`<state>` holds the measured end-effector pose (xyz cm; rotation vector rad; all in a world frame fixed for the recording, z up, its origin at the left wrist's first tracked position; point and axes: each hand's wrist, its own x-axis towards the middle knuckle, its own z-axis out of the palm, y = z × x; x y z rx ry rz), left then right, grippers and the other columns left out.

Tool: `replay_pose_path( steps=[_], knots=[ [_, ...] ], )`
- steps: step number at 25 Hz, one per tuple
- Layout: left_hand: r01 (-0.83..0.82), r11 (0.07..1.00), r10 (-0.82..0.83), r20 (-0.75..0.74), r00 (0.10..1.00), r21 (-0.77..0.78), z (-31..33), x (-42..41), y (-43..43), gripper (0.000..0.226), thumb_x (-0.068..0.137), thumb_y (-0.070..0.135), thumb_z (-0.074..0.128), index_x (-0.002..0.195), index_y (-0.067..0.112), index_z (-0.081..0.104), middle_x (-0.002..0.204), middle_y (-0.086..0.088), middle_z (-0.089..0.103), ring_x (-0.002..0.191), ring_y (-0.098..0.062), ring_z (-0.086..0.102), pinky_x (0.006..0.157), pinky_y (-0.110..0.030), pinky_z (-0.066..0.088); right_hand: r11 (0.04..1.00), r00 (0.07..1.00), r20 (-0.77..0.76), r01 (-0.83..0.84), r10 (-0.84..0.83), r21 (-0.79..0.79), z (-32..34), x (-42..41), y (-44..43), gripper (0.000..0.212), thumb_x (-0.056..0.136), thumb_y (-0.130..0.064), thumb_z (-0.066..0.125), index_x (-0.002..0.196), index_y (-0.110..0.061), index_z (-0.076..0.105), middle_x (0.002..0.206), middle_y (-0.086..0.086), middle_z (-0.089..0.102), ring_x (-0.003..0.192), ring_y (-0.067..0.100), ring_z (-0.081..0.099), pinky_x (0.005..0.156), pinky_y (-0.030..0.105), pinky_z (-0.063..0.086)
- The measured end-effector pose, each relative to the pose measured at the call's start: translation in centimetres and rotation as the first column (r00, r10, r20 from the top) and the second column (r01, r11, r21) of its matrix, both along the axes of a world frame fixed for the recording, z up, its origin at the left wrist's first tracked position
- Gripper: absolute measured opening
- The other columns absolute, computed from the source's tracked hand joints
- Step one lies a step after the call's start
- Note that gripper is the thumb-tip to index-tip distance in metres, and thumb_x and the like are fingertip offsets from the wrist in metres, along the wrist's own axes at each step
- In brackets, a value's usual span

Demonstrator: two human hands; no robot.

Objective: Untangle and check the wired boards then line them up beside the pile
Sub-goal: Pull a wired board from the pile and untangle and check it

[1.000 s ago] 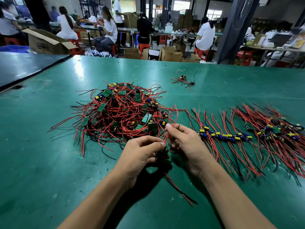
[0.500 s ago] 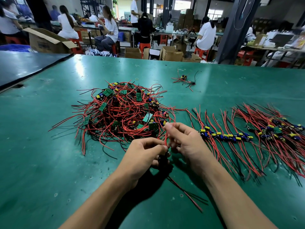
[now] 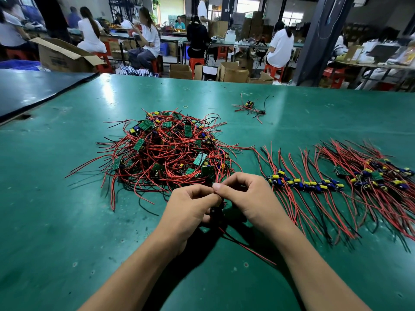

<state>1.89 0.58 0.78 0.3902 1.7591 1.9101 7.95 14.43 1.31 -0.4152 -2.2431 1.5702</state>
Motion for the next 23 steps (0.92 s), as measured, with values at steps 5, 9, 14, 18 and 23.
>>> replay_pose_path(
  steps=[5,9,14,18,23],
  knots=[
    [0.004,0.998,-0.008,-0.061,0.998,-0.064,0.0,0.0,-0.1,0.006,0.083,0.003,0.07,0.087,0.004,0.074,0.085,-0.027,0.07,0.076,-0.039,0.067,0.081,-0.057,0.054,0.984,1.0,0.005,0.029,-0.03,0.176,-0.1,-0.1,-0.1,0.011,0.086,-0.024,0.074,0.076,-0.02,0.075,0.069,-0.002,0.072,0.064,0.01,0.063,0.065,0.026,0.052],
    [0.034,0.999,-0.035,-0.048,0.998,-0.035,-0.1,-0.3,-0.2,0.003,0.086,0.006,0.07,0.086,0.005,0.073,0.081,-0.021,0.071,0.063,-0.026,0.068,0.063,-0.039,0.059,0.993,1.0,0.005,0.025,-0.026,0.117,0.1,-0.2,-0.2,0.009,0.091,-0.017,0.069,0.082,-0.018,0.073,0.075,-0.001,0.073,0.067,0.005,0.061,0.068,0.024,0.051],
    [0.085,0.993,-0.093,0.108,0.99,0.082,0.0,-1.1,-0.4,0.019,0.086,0.001,0.066,0.071,0.012,0.073,0.069,-0.013,0.069,0.052,-0.022,0.066,0.049,-0.027,0.056,0.95,0.993,-0.068,-0.111,0.095,-0.293,0.1,-0.4,-0.3,0.009,0.095,-0.005,0.063,0.091,-0.012,0.068,0.069,-0.007,0.066,0.058,0.003,0.058,0.05,0.022,0.051],
    [0.163,0.984,-0.168,0.069,0.983,0.069,-0.1,-1.0,-0.5,0.02,0.085,0.0,0.066,0.073,0.011,0.077,0.074,-0.013,0.071,0.055,-0.021,0.066,0.053,-0.026,0.057,0.966,0.986,-0.079,-0.16,0.147,-0.202,-0.3,-0.3,0.3,0.005,0.092,-0.011,0.071,0.089,-0.014,0.069,0.076,-0.004,0.069,0.063,0.002,0.059,0.054,0.012,0.045],
    [0.197,0.98,-0.199,0.038,0.979,0.039,-0.5,-0.9,-0.4,0.013,0.086,0.003,0.065,0.08,0.003,0.076,0.079,-0.018,0.068,0.062,-0.024,0.061,0.058,-0.026,0.054,0.938,0.98,-0.071,-0.197,0.184,-0.287,-0.4,-0.1,0.3,0.025,0.075,-0.033,0.08,0.09,-0.013,0.075,0.079,0.002,0.073,0.068,0.006,0.063,0.061,0.015,0.05]
  ],
)
